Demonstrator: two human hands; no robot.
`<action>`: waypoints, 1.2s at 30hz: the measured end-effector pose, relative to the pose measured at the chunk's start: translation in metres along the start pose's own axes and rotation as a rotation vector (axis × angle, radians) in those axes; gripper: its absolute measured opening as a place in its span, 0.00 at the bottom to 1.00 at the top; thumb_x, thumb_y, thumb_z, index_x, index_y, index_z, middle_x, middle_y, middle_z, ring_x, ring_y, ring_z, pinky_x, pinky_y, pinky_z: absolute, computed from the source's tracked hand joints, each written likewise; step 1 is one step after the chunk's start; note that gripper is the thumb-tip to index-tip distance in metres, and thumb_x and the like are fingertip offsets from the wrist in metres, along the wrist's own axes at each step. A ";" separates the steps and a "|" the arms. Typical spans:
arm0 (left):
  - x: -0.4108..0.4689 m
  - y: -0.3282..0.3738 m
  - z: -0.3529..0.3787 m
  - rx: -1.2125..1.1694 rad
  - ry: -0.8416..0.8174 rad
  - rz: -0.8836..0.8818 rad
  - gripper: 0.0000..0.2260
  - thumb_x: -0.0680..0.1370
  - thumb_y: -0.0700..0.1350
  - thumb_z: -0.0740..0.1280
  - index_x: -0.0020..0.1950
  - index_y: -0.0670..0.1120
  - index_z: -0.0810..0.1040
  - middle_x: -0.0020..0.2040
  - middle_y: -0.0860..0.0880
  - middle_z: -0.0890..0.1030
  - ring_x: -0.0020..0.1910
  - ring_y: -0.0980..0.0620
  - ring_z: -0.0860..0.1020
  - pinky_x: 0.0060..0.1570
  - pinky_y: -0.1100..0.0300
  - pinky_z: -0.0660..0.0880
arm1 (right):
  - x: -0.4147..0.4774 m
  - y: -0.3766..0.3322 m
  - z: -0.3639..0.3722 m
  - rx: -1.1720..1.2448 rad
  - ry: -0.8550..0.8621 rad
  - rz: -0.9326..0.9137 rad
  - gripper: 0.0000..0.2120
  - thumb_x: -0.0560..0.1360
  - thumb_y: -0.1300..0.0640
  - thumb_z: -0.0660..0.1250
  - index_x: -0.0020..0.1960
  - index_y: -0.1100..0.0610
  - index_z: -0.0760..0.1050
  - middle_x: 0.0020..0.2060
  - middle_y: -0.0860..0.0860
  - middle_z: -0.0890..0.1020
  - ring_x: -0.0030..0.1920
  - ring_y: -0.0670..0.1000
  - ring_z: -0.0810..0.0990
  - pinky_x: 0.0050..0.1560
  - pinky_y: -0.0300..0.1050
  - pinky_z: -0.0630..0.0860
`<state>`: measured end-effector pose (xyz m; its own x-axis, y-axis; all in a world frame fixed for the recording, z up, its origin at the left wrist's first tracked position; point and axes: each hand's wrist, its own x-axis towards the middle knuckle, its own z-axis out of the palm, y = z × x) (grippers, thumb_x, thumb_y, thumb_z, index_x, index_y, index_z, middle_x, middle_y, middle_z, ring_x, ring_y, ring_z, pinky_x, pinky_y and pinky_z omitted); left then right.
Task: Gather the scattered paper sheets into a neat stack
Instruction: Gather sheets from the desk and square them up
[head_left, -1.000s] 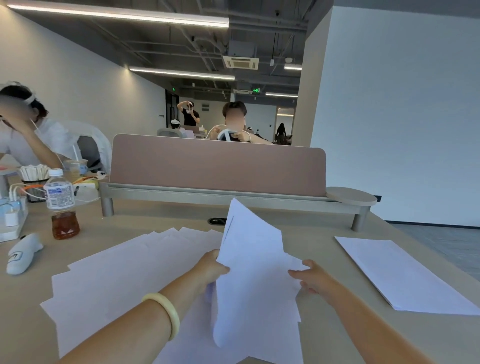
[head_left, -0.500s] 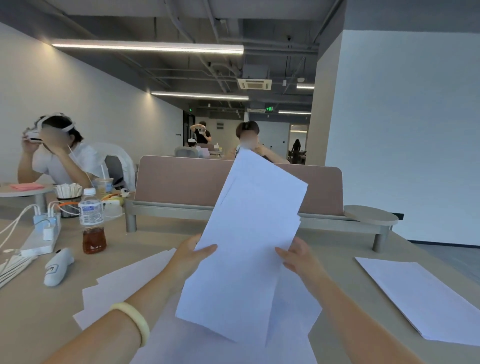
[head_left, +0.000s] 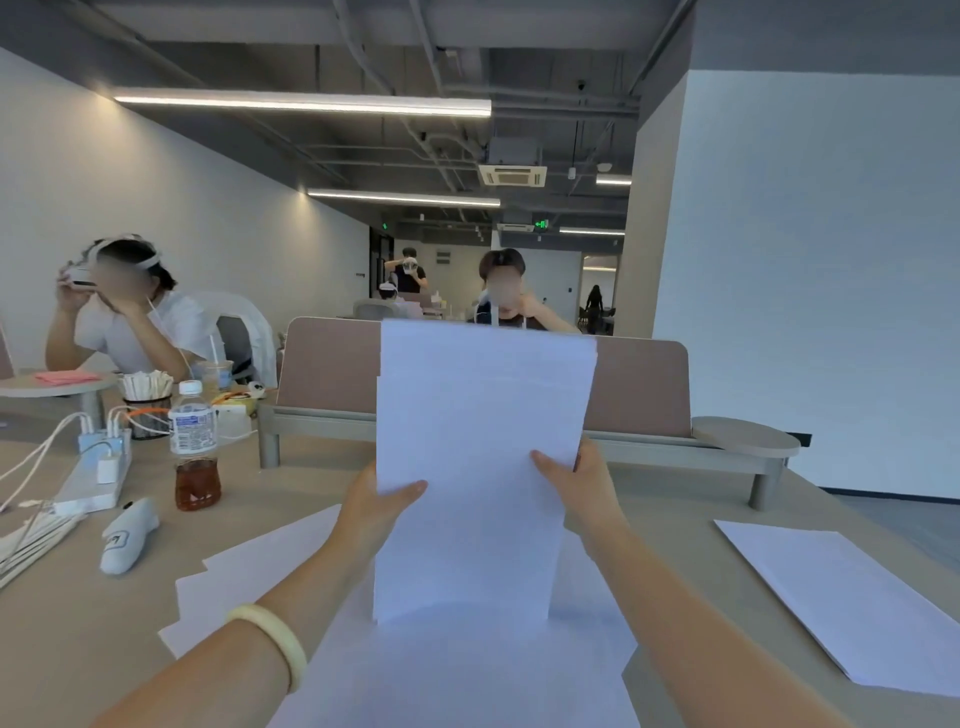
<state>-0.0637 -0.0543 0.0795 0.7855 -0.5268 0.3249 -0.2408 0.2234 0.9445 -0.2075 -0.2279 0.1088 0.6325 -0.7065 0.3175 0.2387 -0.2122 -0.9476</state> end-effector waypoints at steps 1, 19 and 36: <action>-0.001 -0.002 0.001 -0.017 0.015 0.003 0.15 0.75 0.35 0.69 0.60 0.46 0.75 0.49 0.52 0.81 0.40 0.65 0.82 0.37 0.72 0.77 | -0.004 0.006 0.002 0.016 -0.009 0.017 0.17 0.73 0.60 0.70 0.61 0.57 0.73 0.54 0.52 0.83 0.52 0.51 0.83 0.48 0.44 0.80; -0.001 -0.034 0.005 0.045 0.129 -0.058 0.20 0.74 0.42 0.70 0.65 0.44 0.73 0.57 0.47 0.80 0.58 0.46 0.78 0.53 0.56 0.72 | -0.014 0.052 0.015 -0.127 0.022 0.140 0.14 0.75 0.62 0.66 0.60 0.57 0.72 0.51 0.52 0.81 0.47 0.49 0.78 0.37 0.34 0.72; -0.005 -0.034 0.011 0.129 0.139 -0.134 0.15 0.80 0.37 0.58 0.65 0.47 0.70 0.53 0.51 0.77 0.51 0.51 0.75 0.48 0.60 0.69 | -0.011 0.062 0.023 -0.220 0.037 0.217 0.12 0.77 0.64 0.58 0.59 0.57 0.73 0.46 0.52 0.78 0.42 0.51 0.73 0.35 0.39 0.67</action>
<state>-0.0659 -0.0681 0.0466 0.8842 -0.4244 0.1952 -0.1933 0.0479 0.9800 -0.1829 -0.2180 0.0477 0.6226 -0.7748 0.1098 -0.0667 -0.1924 -0.9791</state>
